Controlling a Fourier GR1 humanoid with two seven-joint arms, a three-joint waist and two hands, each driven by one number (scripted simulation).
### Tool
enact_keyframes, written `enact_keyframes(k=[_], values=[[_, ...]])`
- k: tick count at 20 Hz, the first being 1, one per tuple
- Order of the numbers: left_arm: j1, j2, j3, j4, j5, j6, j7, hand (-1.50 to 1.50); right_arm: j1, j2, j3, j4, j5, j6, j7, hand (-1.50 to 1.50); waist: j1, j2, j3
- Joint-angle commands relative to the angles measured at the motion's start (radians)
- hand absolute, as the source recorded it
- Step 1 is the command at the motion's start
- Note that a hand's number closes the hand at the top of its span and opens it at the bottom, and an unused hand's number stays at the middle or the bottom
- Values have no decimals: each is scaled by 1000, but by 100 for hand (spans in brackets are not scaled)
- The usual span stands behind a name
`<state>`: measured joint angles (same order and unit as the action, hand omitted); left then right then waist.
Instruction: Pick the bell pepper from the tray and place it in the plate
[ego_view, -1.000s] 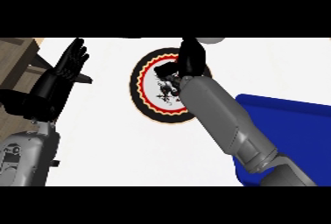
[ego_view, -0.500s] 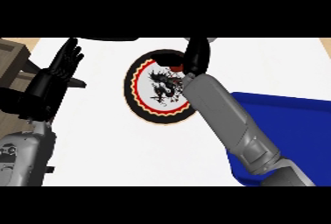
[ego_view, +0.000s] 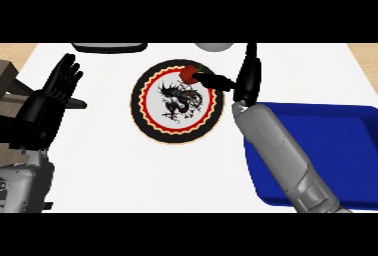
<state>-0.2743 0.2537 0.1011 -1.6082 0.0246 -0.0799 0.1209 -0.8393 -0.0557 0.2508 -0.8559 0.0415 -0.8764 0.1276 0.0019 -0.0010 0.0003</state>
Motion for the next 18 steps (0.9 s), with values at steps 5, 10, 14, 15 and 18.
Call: enact_keyframes(k=[5,10,14,15,18], values=[[93,11,24,-39,9,-30,-46,0,344,-158,40,-345,4,140,-7,-150,-16,-6,-1],[-7,13,46,50,4,-29,-68,0,501,-222,54,-594,61,140,66,-150,-16,-3,-1],[52,-24,-7,-66,-20,-14,16,0,578,-279,-47,-621,5,265,0,-150,-5,-1,0],[59,-24,4,-63,-23,-17,-8,0,500,-269,-94,-569,22,283,16,-150,-1,0,0],[26,20,58,-51,13,-32,30,0,639,-343,-83,-680,50,281,-9,-150,-7,-1,0]])
